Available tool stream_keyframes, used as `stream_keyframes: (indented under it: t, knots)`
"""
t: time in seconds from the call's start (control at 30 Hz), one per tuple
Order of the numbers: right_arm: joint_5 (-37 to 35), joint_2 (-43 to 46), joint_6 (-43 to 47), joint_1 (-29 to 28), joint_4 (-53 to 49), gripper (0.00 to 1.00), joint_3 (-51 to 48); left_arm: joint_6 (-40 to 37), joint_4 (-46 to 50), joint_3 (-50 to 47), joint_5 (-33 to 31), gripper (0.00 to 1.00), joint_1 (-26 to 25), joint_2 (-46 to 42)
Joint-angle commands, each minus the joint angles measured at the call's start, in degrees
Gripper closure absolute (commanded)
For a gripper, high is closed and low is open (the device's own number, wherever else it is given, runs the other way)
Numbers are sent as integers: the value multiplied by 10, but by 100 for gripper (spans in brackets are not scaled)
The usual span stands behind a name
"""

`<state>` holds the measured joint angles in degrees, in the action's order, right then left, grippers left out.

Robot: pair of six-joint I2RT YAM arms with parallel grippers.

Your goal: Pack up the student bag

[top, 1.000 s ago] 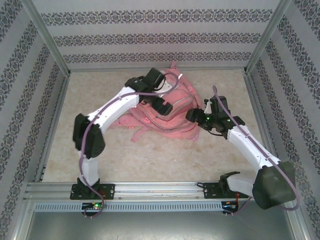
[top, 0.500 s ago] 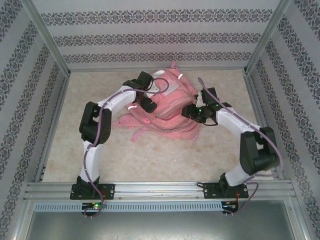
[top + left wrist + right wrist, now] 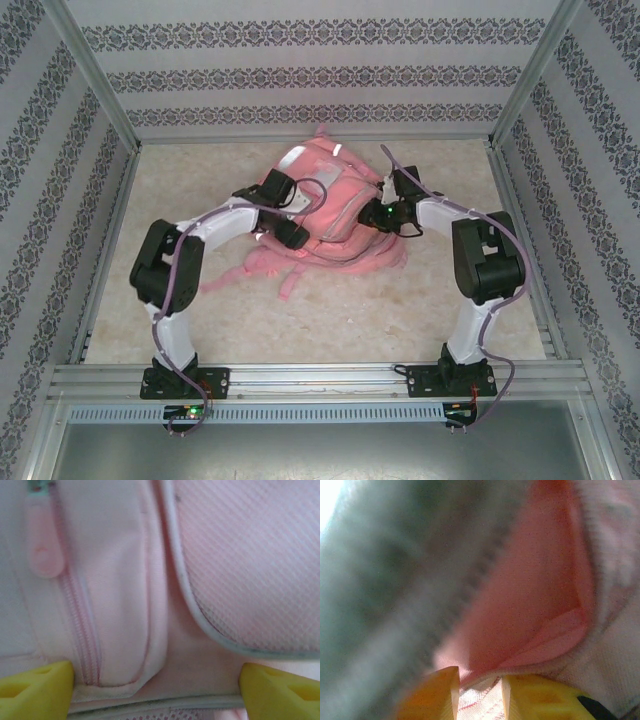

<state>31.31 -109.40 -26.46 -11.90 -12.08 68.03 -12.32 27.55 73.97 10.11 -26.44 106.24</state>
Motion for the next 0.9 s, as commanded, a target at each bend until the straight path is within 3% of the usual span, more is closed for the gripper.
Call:
stream_keyframes:
  t: [0.0, 0.13, 0.23, 0.43, 0.63, 0.7, 0.77, 0.87]
  knots:
    - [67, -38, 30, -19, 59, 70, 40, 4, 57, -70, 77, 16, -30, -67]
    - [106, -52, 49, -23, 59, 64, 77, -82, 76, -57, 79, 14, -41, -128]
    - [88, -28, 55, -18, 43, 61, 76, -134, 40, -38, 48, 13, -41, -141]
    - [16, 84, 38, 0, 22, 57, -21, -247, -71, -41, -1, 19, -41, -86]
    - [15, 179, 20, 19, 20, 57, -135, -362, -146, -78, 59, 19, -61, -57]
    - [23, 203, 22, 18, 18, 57, -161, -374, -177, -90, 47, 18, -69, -50]
    - [27, 227, 20, 12, 15, 57, -181, -369, -196, -81, 8, 30, -74, -30]
    - [37, 257, 17, -12, 16, 55, -206, -372, -147, -35, -13, 63, -78, 5]
